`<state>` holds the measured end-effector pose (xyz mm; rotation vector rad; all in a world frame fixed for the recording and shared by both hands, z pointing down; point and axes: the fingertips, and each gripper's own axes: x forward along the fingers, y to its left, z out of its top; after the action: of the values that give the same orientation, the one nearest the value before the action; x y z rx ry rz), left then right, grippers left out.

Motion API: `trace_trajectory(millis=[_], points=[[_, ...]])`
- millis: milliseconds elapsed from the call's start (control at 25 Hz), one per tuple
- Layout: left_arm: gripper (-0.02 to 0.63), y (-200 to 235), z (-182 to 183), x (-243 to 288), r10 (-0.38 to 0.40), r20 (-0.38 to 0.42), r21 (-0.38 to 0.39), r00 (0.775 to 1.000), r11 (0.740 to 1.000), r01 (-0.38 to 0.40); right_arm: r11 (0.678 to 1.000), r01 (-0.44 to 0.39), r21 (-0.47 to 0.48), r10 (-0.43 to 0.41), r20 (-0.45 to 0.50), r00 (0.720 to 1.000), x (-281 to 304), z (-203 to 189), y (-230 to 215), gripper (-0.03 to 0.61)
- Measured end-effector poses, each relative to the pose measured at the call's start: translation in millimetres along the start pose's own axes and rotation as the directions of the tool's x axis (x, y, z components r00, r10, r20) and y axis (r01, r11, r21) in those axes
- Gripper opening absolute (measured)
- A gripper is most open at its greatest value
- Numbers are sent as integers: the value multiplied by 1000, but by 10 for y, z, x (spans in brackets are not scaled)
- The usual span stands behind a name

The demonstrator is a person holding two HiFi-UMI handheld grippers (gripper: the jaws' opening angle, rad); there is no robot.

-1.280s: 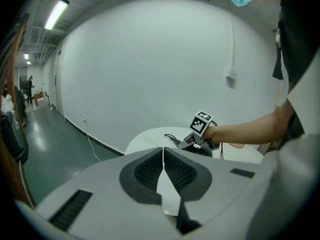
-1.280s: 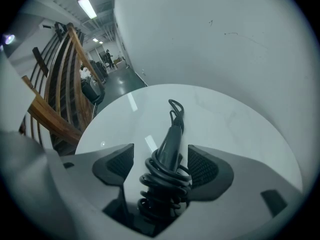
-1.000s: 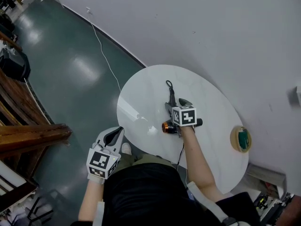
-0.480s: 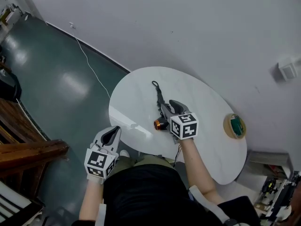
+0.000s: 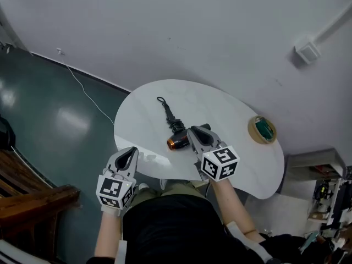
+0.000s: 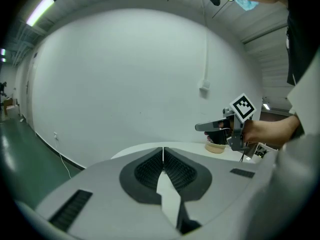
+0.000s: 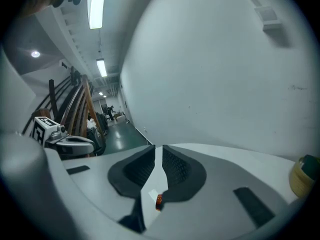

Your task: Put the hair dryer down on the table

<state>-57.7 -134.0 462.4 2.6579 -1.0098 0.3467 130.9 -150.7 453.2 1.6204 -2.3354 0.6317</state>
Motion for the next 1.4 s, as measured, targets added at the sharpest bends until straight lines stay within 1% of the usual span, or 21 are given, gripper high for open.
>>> trace_trajectory(millis=[200,360,520,680,920,1240,1400], points=[[15,-126,76,62,-51,14,32,999,998,51,1000,27,-6,-26,40,999,-363,-50,100,54],[15,-218,133,83,-92,19,73,996,993,90,998,64,-10,-64,71,995,-613,-109,155,55],[14,-301,170,92,-119,19,101,993,988,117,996,90,-9,-88,102,991,-814,-165,206,54],[14,-383,192,90,-140,17,121,990,983,137,993,114,-34,-109,111,988,-964,-224,243,55],[15,-419,146,81,-151,5,134,989,980,149,993,117,-27,-113,121,986,-1056,-305,263,55],[15,-465,196,85,-148,23,139,989,980,143,993,113,-22,-110,100,989,-1003,-390,262,54],[15,-438,164,75,-140,15,137,990,981,137,993,117,-12,-115,101,988,-965,-384,232,54]])
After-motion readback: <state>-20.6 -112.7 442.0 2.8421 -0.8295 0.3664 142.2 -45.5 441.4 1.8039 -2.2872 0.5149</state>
